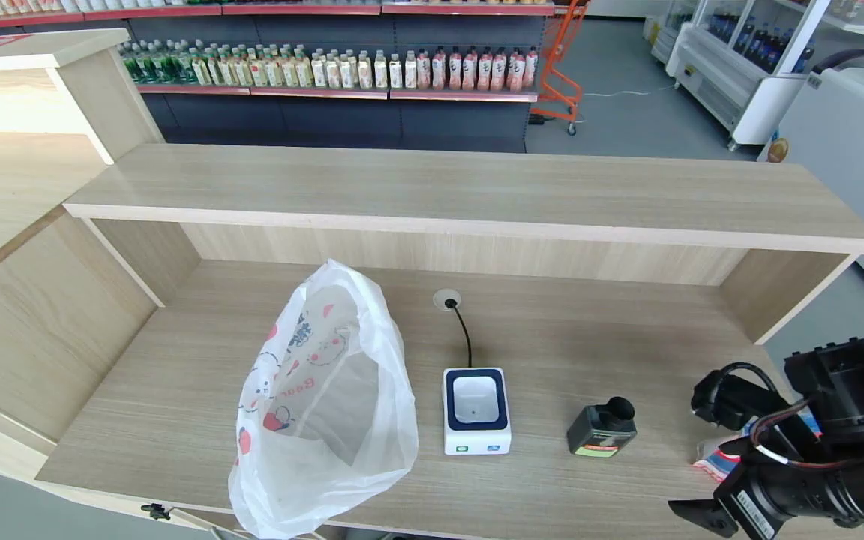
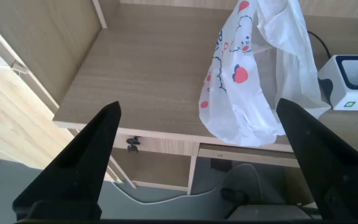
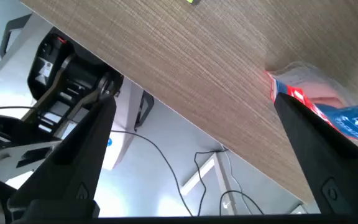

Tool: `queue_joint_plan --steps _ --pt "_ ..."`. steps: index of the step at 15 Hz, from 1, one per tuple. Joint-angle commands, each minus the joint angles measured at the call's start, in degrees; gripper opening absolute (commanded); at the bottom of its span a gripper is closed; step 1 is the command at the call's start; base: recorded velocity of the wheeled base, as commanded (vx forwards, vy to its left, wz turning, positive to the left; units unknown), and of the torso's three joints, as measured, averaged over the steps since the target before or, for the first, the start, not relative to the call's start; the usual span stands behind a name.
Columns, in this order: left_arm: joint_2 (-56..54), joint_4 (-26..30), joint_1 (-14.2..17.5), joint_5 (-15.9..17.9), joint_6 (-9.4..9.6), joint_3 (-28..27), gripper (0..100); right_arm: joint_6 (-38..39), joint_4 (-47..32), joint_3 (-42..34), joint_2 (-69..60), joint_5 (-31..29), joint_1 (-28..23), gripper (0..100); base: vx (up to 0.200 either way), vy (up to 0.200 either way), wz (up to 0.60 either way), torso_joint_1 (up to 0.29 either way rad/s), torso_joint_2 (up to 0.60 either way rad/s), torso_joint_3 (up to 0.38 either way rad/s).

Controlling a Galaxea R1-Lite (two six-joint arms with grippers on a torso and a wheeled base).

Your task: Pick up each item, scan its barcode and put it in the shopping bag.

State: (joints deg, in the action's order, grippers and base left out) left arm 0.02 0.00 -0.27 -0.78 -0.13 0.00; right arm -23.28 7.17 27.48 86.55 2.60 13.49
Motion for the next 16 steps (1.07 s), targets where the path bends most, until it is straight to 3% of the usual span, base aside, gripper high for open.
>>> queue_joint_plan --steps 1,6,16 --pt "0.0 0.0 0.0 0.0 -0.04 0.0 100 -0.2 6.3 0.2 7.9 0.0 3.2 100 0.000 0.000 0.00 0.000 0.00 0.000" --pt "0.0 0.0 0.0 0.0 -0.04 0.0 100 -5.5 18.6 1.1 15.7 0.2 5.8 100 0.000 0.000 0.00 0.000 0.00 0.000" --pt "0.0 0.0 0.0 0.0 -0.04 0.0 100 -6.6 20.6 7.9 21.4 -0.1 9.5 100 0.000 0.000 0.00 0.000 0.00 0.000"
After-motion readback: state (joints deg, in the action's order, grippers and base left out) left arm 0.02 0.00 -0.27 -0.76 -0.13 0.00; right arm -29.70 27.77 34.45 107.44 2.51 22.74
